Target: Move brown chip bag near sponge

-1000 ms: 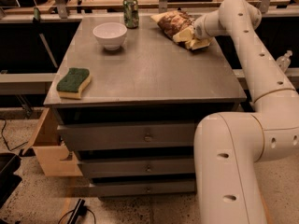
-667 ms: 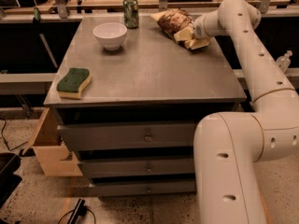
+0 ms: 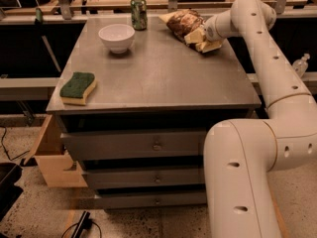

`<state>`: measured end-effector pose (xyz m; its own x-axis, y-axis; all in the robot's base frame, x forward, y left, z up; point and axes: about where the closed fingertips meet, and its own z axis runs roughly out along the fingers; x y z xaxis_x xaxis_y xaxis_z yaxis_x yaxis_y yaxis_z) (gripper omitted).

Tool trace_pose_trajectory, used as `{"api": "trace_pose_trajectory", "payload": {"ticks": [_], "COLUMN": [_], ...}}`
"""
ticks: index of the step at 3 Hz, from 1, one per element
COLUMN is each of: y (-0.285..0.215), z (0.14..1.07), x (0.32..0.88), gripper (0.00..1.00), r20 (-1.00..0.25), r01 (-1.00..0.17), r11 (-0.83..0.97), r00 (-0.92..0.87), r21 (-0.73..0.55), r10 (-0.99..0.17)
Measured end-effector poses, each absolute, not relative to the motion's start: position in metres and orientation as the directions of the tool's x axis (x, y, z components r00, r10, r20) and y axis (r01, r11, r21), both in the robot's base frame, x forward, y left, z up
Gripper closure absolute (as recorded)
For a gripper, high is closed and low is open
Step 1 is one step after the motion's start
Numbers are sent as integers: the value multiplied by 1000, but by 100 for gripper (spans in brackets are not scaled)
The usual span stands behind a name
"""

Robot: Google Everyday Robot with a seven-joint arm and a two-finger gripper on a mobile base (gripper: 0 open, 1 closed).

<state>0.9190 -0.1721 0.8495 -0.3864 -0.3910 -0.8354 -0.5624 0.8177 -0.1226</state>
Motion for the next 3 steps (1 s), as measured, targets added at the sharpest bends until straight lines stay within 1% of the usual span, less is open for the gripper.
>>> {"api": "trace_pose_trajectory", "payload": {"ticks": [2,3], "y": [-164,-164], "z": [892,921], "x": [911,897], "gripper": [100,100], "r20": [-817,-807], "r01": [-581,-596], "r11": [785,763], "r00": [-335,-308], "r21": [-213,-249], "r10": [-470,-504]}}
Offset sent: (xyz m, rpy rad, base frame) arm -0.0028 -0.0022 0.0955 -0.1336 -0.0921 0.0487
